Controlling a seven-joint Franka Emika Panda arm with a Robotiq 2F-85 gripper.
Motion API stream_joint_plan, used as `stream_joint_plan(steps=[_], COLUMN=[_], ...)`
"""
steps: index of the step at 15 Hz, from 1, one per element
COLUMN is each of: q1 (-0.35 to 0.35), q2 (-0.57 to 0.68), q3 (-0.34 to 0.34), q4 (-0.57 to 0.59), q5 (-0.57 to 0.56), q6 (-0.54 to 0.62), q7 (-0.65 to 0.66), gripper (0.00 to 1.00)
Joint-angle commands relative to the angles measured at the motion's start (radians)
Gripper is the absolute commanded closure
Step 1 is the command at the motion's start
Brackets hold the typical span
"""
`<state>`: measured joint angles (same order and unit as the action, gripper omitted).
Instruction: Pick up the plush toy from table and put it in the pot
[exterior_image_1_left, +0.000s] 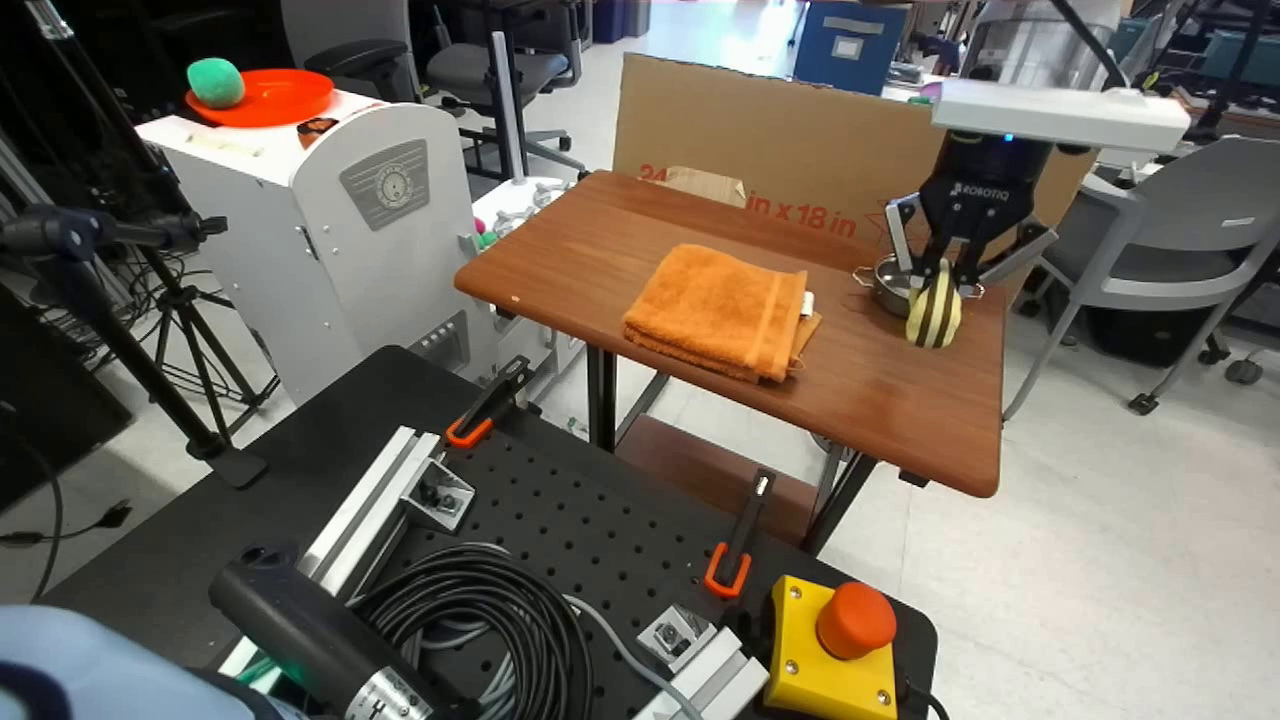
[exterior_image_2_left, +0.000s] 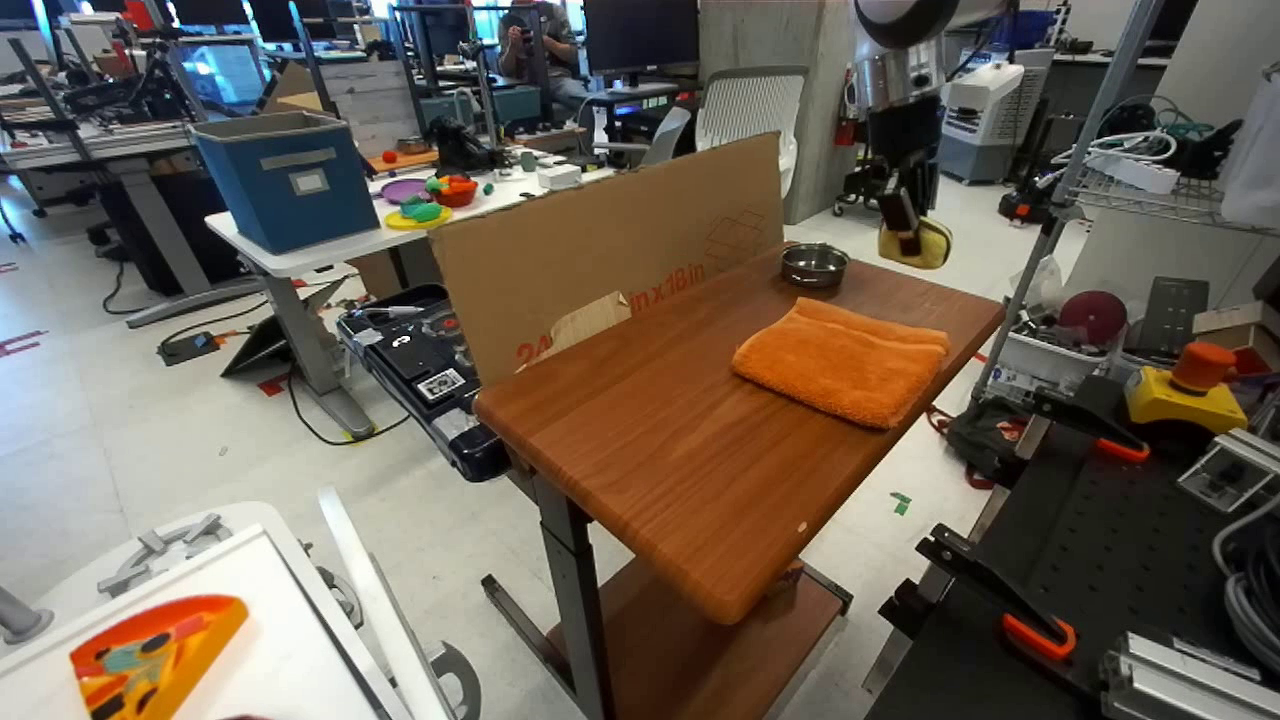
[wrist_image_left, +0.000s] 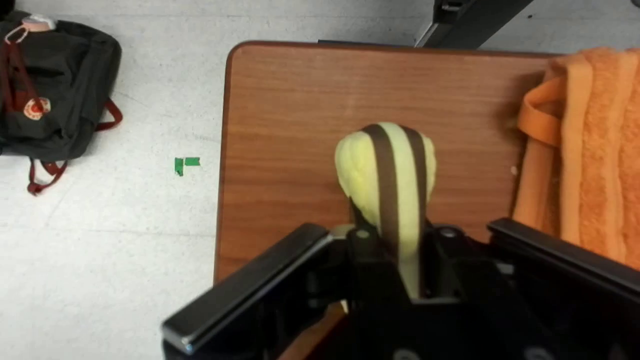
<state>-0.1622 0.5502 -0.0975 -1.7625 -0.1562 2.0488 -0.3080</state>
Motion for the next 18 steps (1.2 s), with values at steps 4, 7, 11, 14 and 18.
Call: stream_joint_plan(steps=[4, 7, 11, 14, 18], q1=[0.029, 0.027, 0.028, 0.040, 0.048], q2=[0.108, 0.200, 0.330, 0.399, 0.462], q3=[0.001, 0.010, 0.031, 0.040, 0.042], q4=[0.254, 0.388, 0.551, 0.637, 0.708], q5=[-0.049, -0.035, -0.013, -0.017, -0.024], q6=[-0.052, -0.095, -0.173, -0.205, -0.253], q7=[0.025, 0.023, 0.015, 0.021, 0.004], gripper=[0.96, 0.96, 0.96, 0.96, 0.52])
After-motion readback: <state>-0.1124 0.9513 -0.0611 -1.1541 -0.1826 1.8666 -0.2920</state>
